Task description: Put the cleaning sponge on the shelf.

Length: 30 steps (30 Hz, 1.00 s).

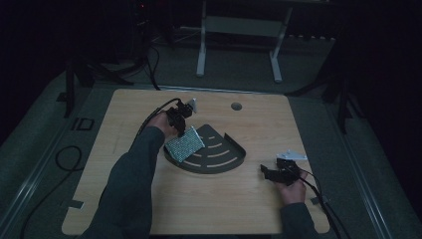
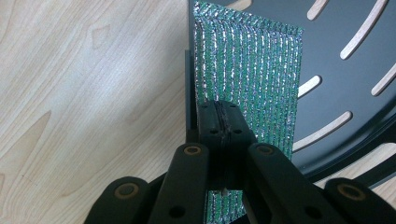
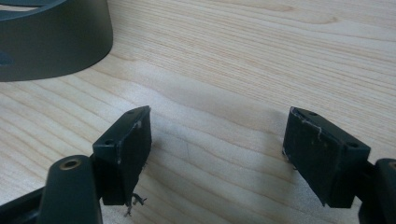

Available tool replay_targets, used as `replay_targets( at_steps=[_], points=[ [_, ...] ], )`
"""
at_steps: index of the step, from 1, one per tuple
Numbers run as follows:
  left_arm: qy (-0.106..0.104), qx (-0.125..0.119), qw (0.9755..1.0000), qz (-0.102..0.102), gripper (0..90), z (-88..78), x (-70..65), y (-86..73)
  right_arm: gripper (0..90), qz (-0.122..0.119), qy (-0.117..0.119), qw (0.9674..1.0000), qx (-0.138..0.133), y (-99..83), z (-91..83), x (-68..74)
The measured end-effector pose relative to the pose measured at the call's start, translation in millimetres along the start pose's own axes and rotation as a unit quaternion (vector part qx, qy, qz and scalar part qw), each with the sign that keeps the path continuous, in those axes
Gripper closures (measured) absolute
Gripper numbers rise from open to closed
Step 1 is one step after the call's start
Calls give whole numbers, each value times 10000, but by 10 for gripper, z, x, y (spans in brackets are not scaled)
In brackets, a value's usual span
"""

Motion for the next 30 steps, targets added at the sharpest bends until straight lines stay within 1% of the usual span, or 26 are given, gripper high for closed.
replay_targets(
  at_steps=[2,7,13,22,30],
  points=[
    [18,17,10000,-41,894,20,6,-2,231,1,-1,10000,0,0,0,0],
    [11,40,10000,-37,893,37,8,0,231,2,-1,10000,0,0,0,0],
    [15,78,9999,-78,892,74,15,-6,231,-1,-2,10000,0,0,0,0],
    [11,100,9999,-87,890,97,23,-11,230,2,-2,10000,0,0,0,0],
    [18,169,9998,-92,897,131,23,-24,231,0,-1,10000,0,0,0,0]
  ],
)
Point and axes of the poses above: each handheld gripper's, and its own axes: z roughly forward along the jaws, y roughly out of its top, x roughly to its left, the point moved 8 cm from there along z, roughly forward along the jaws, and after that the axes turned 1 degree about -y, right-handed, at the moved point
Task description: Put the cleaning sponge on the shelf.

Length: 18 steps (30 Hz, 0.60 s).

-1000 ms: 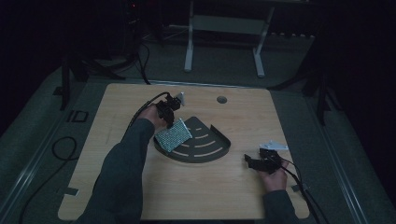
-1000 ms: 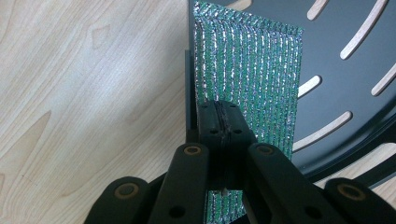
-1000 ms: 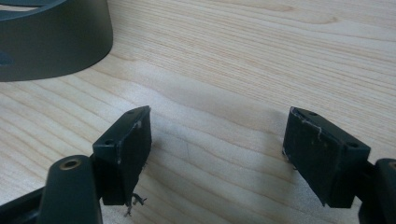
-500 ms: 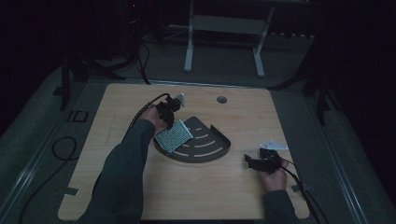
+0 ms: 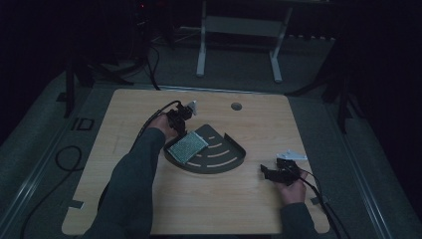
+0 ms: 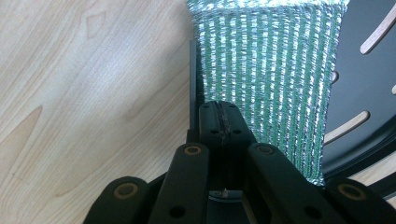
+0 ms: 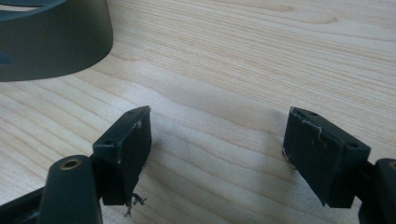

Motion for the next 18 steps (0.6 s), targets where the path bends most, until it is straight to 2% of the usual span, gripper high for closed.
replay_targets(
  at_steps=[7,15,18],
  points=[
    [-40,-27,10000,-4,893,9,-5,-5,231,1,0,10000,1,0,0,0],
    [-262,-291,9992,-75,803,-89,3,-27,231,0,-1,10000,1,0,0,0],
    [-282,-353,9989,-102,766,-120,14,-41,231,-1,-1,10000,0,0,0,0]
  ],
)
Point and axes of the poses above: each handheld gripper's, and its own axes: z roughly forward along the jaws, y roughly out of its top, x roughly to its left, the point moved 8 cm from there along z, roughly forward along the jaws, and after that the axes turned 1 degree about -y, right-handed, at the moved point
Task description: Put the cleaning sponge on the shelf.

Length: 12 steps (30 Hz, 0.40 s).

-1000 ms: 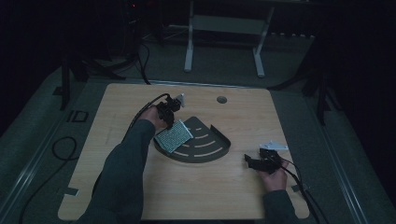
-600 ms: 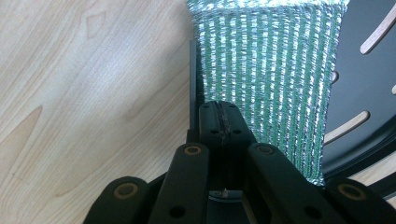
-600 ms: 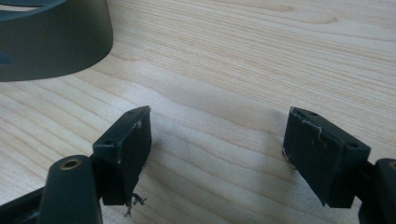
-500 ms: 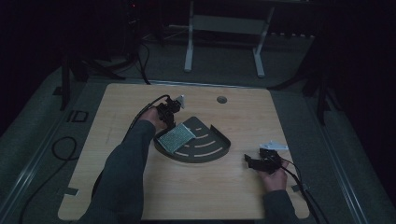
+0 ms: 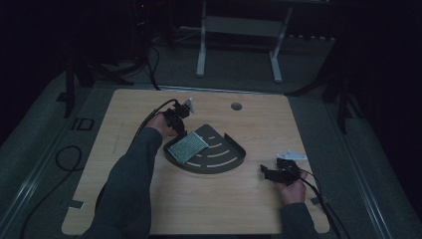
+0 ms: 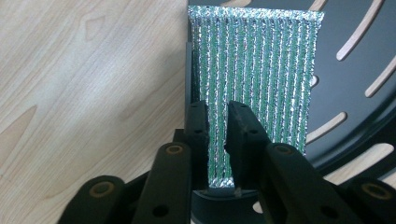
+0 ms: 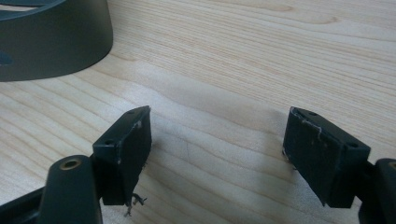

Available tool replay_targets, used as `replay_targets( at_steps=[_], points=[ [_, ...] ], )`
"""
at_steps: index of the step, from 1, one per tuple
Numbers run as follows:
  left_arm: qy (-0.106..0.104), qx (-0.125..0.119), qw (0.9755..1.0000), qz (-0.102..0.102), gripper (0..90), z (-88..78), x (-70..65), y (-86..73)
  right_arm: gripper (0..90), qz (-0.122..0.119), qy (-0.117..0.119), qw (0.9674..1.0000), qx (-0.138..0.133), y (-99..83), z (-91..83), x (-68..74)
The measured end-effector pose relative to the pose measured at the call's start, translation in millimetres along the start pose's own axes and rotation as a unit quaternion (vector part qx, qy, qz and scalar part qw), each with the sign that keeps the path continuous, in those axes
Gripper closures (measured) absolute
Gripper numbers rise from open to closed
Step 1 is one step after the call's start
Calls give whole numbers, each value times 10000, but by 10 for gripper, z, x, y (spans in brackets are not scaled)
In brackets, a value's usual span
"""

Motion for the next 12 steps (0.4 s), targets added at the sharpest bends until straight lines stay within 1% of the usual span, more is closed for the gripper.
replay_targets(
  at_steps=[1,3,5,7,9,10,11,12],
  points=[
    [-18,-56,10000,-46,766,-25,10,-11,231,2,0,10000,1,0,0,0],
    [-71,-158,9998,-84,725,-65,29,-30,231,1,0,10000,1,0,0,0],
    [-195,-349,9990,-196,707,-104,43,-52,231,2,-1,10000,1,0,0,0],
    [-147,-425,9987,-230,670,-142,78,-95,231,2,-2,10000,2,0,0,0],
    [-164,-615,9976,-263,644,-194,103,-140,231,2,-1,10000,2,0,0,0],
    [-210,-741,9964,-345,641,-228,116,-175,231,1,-1,10000,2,0,0,0],
    [-198,-773,9961,-368,633,-246,127,-201,231,3,1,10000,-1,0,0,1],
    [-118,-803,9960,-385,627,-271,147,-238,231,2,-1,10000,2,0,0,0]
  ],
)
Point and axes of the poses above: each handheld gripper's, and its own axes: z roughly forward along the jaws, y roughly out of its top, x roughly to its left, the point moved 8 cm from there along z, roughly forward along the jaws, and after that the axes turned 1 degree about -y, right-handed, at the moved point
